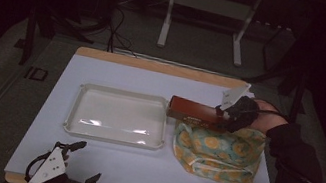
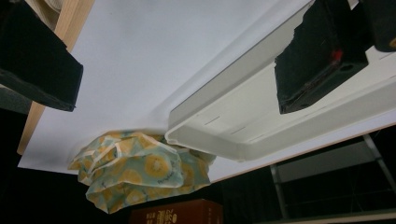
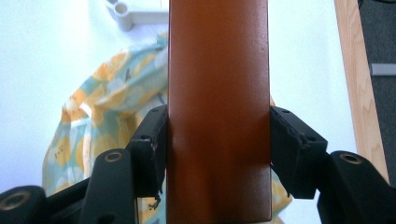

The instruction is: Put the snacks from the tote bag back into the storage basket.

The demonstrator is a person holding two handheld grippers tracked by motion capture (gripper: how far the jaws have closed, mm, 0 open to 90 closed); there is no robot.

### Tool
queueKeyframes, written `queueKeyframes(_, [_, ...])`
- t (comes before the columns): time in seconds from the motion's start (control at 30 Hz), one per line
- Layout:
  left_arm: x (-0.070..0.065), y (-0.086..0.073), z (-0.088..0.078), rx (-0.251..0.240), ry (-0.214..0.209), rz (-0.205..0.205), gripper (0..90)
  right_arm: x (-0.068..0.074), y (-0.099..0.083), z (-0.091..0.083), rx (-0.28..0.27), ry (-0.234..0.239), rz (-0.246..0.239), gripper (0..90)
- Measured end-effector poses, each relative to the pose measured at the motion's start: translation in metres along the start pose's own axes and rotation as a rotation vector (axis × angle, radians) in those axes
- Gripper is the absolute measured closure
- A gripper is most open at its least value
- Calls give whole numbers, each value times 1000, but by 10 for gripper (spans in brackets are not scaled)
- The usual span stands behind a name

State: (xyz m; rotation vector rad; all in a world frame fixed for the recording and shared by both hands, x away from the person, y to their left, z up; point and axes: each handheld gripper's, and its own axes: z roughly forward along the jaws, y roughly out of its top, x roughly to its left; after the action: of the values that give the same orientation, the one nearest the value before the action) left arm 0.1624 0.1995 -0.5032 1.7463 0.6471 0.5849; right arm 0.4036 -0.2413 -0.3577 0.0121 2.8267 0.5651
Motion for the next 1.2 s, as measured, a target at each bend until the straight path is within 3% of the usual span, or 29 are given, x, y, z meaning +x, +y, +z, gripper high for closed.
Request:
queueKeyframes(0.63, [-1,0,-1,4,-9,8,13,7,65,27,-14,45,-127,431])
queueKeyframes(1.2, [-2,-1,-2,0,-14,10,13,17,109,72,-42,113,-177,431])
